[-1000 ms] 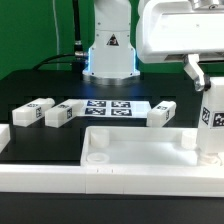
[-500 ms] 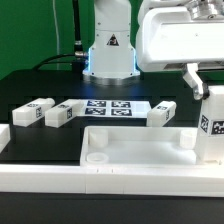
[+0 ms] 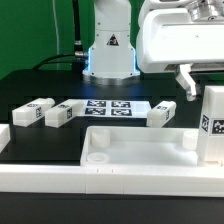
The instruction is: Assemble desk
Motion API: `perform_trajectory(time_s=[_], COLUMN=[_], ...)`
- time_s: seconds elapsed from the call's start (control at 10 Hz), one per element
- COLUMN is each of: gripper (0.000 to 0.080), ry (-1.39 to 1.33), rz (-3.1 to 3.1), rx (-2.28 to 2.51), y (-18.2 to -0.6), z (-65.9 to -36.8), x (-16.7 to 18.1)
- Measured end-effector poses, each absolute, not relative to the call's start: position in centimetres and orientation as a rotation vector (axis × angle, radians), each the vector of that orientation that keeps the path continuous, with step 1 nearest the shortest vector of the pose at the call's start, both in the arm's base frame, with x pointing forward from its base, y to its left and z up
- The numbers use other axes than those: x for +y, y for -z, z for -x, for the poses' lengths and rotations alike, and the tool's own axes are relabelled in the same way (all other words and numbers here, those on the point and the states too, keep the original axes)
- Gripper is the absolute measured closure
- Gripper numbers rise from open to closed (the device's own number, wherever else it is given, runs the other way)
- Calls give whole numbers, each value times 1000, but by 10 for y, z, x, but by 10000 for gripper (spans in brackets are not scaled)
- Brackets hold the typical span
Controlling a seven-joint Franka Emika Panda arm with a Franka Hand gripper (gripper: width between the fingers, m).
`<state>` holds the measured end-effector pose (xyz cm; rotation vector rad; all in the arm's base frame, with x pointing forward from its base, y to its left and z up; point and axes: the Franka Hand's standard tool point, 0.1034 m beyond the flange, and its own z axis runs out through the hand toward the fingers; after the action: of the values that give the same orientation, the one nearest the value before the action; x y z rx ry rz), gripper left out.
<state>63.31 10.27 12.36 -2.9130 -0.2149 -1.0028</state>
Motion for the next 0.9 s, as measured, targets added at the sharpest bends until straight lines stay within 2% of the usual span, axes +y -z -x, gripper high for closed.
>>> perform_trajectory(time_s=[0.1, 0.2, 0.6, 0.9], gripper=[198, 159, 151, 151], ry=[993, 979, 929, 883], rz=[2917, 2924, 2932, 2942], rx=[-211, -201, -197, -201], y=[-124, -126, -150, -143], z=[-633, -634, -637, -635], x=[101, 96, 93, 94])
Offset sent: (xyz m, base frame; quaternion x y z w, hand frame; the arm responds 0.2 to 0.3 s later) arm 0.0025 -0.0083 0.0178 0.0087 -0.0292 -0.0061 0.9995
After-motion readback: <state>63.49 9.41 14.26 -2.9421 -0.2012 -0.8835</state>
